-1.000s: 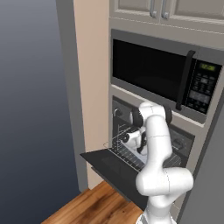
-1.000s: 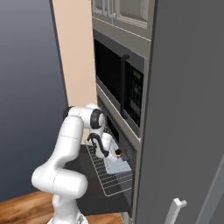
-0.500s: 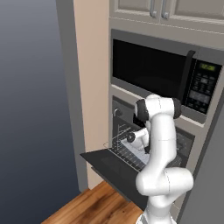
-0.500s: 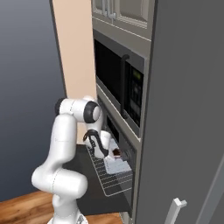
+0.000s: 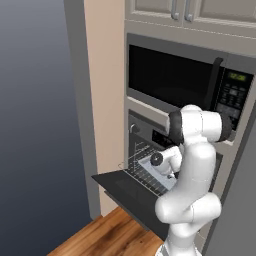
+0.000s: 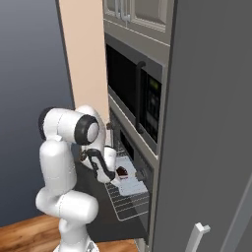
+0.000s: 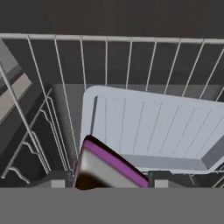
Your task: Take the baked cake out of the oven and place it on the plate for cooling. Then close the oven door.
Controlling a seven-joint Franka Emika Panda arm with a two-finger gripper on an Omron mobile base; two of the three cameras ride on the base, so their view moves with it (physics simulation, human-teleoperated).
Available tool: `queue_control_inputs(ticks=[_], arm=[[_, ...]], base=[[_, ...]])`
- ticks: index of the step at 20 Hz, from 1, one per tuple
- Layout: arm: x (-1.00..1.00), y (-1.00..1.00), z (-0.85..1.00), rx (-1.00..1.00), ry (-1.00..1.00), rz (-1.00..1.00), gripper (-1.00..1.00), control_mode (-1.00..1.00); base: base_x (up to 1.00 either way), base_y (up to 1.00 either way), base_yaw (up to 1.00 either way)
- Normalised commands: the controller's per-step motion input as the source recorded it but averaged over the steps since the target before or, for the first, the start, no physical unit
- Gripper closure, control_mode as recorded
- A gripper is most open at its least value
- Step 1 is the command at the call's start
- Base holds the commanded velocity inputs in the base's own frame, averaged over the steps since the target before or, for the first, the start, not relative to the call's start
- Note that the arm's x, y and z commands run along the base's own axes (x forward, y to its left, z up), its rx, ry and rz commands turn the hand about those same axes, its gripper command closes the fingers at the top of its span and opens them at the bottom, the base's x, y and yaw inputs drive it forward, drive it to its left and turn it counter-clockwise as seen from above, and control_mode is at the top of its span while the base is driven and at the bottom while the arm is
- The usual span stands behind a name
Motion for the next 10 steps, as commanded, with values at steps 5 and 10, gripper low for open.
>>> queue_control_inputs(ticks=[5,10], arm=[[-0.46,0.6,0.95,0.04,0.0,0.1,1.0,-1.0],[-0.43,0.34,1.0,0.08,0.0,0.09,1.0,-1.0]], base=[[0.0,0.0,0.0],[0.0,0.0,0.0]])
